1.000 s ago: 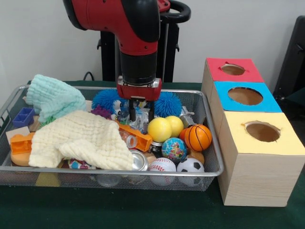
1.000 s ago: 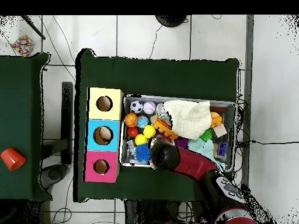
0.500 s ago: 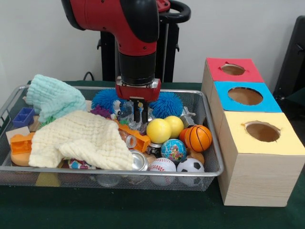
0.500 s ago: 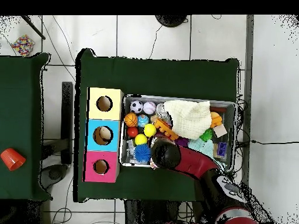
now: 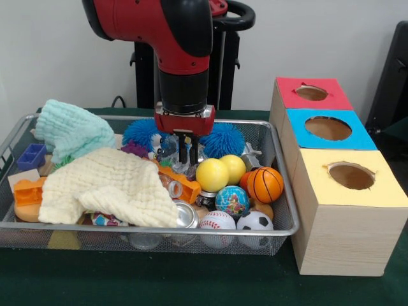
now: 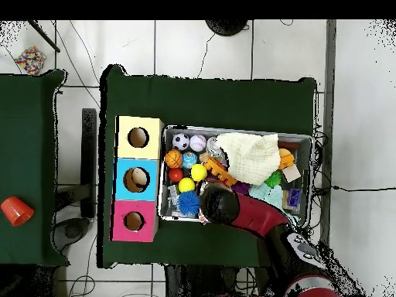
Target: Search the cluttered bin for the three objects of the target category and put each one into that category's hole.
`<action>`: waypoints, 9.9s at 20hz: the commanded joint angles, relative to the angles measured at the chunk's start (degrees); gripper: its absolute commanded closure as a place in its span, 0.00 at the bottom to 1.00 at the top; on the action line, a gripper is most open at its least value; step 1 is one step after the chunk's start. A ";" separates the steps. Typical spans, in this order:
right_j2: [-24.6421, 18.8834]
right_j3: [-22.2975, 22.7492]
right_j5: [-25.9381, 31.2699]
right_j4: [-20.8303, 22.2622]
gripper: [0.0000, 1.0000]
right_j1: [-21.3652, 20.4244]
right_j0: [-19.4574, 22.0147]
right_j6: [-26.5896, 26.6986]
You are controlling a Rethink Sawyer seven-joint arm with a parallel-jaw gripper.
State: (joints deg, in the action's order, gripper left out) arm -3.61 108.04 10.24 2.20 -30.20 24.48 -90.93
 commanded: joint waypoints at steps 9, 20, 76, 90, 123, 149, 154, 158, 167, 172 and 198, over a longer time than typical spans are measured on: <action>-7.45 9.84 3.97 -0.89 1.00 -4.66 3.79 -8.19; -15.60 16.74 3.94 -2.37 1.00 -9.05 8.98 -8.77; -42.71 32.32 -16.96 -9.27 1.00 -13.73 17.63 -25.73; -41.49 32.14 -15.63 -9.72 1.00 -18.03 15.08 -28.12; -39.13 29.54 -6.15 -9.20 1.00 -18.85 15.48 -21.44; -29.55 27.13 -3.91 -7.70 1.00 -20.84 9.49 -19.40; -30.12 27.17 -4.45 -7.70 1.00 -20.43 9.75 -19.61; -30.34 27.27 -3.77 -8.16 1.00 -21.15 9.66 -19.88; -28.52 26.41 -3.38 -7.90 1.00 -20.96 8.47 -19.21; -25.17 24.65 -2.24 -7.36 1.00 -20.53 6.45 -17.91; -23.30 24.28 -4.21 -6.83 0.00 -19.93 4.94 -18.12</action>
State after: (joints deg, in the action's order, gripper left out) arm -27.94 139.64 2.27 -4.86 -51.40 29.16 -103.38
